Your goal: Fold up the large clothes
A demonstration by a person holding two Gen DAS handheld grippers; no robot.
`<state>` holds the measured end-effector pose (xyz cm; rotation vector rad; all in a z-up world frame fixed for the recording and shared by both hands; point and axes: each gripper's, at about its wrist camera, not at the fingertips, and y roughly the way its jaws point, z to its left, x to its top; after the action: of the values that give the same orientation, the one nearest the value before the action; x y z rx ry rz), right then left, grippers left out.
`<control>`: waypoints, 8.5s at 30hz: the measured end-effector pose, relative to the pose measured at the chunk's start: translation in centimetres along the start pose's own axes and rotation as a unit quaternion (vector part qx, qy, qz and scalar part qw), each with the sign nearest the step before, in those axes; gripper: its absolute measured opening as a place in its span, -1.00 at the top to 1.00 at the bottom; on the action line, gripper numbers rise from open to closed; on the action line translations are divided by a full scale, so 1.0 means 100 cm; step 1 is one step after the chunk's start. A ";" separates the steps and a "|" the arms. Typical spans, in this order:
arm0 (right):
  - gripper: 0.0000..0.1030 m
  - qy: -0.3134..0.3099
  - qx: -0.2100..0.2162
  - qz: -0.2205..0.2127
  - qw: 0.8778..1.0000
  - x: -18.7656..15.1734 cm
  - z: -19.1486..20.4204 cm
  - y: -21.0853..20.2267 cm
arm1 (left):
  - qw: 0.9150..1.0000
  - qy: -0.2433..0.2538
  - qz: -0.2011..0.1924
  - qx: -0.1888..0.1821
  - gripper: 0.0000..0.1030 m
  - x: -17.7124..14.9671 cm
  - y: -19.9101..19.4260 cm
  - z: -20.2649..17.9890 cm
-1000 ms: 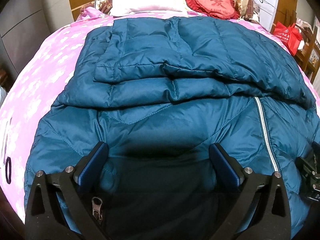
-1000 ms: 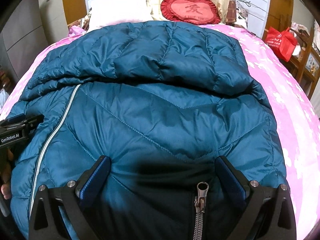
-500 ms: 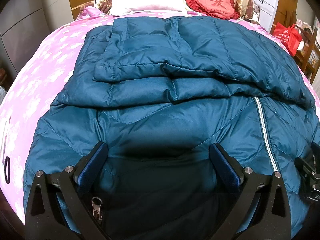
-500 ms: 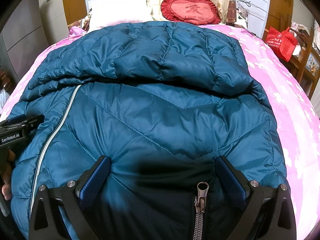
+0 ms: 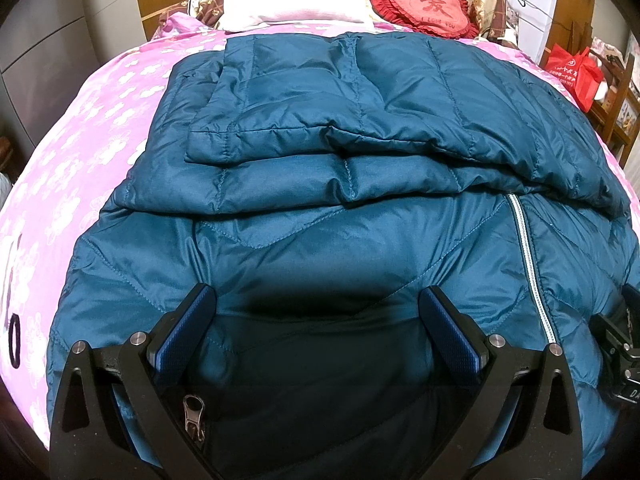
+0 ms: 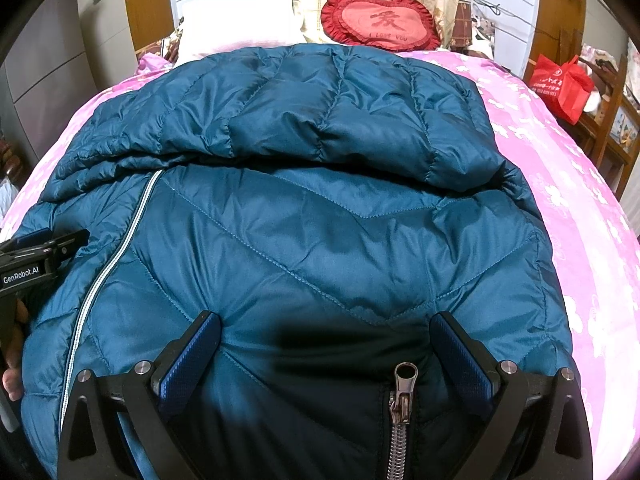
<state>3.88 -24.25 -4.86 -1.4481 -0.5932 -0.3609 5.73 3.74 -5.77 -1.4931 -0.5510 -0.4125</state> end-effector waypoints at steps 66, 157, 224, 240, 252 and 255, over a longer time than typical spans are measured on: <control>-1.00 0.080 0.125 -0.067 0.987 -0.140 -0.085 -0.094 | 0.998 0.018 -0.055 0.016 -0.98 -0.053 -0.145 0.103; 0.77 0.138 0.165 -0.162 0.963 -0.207 -0.083 -0.196 | 0.986 -0.045 -0.089 -0.134 0.80 -0.173 -0.189 0.153; 0.77 0.155 0.043 -0.275 0.948 -0.017 -0.093 -0.181 | 0.955 -0.184 -0.206 -0.103 0.80 0.014 -0.179 0.154; 0.77 0.207 0.015 -0.338 0.918 0.144 -0.113 -0.089 | 0.964 -0.152 -0.217 -0.030 0.80 0.176 -0.089 0.115; 0.77 0.242 0.015 -0.184 0.953 0.150 -0.141 0.035 | 0.979 -0.153 -0.135 -0.007 0.74 0.178 0.040 0.100; 0.70 0.261 0.036 -0.143 0.954 0.147 -0.146 0.057 | 0.980 -0.165 -0.106 -0.032 0.66 0.177 0.056 0.106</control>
<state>21.35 -36.28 -1.25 -1.1303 -0.3754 -0.9089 22.42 15.94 -0.13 -1.5815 -0.9737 -0.3501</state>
